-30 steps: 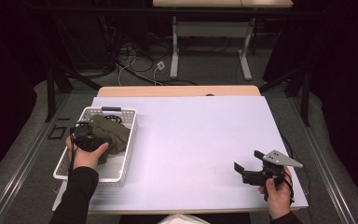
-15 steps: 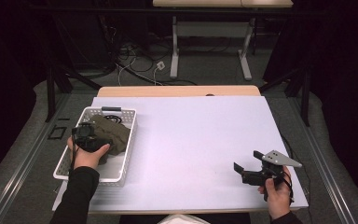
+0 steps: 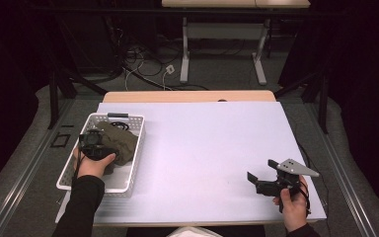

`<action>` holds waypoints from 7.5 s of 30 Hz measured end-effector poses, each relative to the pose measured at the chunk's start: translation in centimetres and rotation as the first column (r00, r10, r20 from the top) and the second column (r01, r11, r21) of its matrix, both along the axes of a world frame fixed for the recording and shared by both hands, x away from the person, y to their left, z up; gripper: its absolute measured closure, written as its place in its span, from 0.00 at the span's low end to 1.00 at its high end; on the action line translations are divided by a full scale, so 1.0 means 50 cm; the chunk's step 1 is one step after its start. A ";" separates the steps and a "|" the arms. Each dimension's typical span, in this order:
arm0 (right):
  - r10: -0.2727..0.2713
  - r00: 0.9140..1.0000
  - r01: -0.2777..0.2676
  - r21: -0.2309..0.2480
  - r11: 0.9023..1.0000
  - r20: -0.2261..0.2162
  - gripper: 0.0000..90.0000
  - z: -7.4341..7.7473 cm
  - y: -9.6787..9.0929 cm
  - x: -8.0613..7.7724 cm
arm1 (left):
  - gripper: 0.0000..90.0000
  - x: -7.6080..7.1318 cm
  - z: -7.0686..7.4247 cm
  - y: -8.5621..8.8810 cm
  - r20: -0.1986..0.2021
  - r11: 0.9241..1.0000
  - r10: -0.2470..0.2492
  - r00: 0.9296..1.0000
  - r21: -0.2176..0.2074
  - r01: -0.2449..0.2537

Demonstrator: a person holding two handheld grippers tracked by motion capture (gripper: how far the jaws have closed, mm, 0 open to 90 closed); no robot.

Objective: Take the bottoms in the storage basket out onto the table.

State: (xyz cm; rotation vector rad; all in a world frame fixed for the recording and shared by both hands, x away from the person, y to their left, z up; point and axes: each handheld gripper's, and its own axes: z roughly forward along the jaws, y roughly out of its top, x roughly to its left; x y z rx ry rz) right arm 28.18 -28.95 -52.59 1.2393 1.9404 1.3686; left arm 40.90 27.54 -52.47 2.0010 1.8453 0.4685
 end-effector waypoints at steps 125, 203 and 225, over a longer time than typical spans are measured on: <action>0.073 0.995 -0.073 0.002 0.997 0.067 0.01 -0.002 0.014 -0.009 | 0.80 -0.092 0.111 0.020 0.267 0.991 -0.083 0.960 -0.079 0.107; 0.076 0.995 -0.076 -0.012 0.997 0.064 0.01 -0.005 0.016 -0.007 | 0.81 -0.162 0.249 -0.022 0.571 0.977 -0.157 0.806 -0.032 0.213; 0.079 0.995 -0.078 -0.017 0.997 0.061 0.01 -0.006 0.016 -0.006 | 0.81 -0.158 0.269 -0.033 0.636 0.973 -0.129 0.761 -0.068 0.222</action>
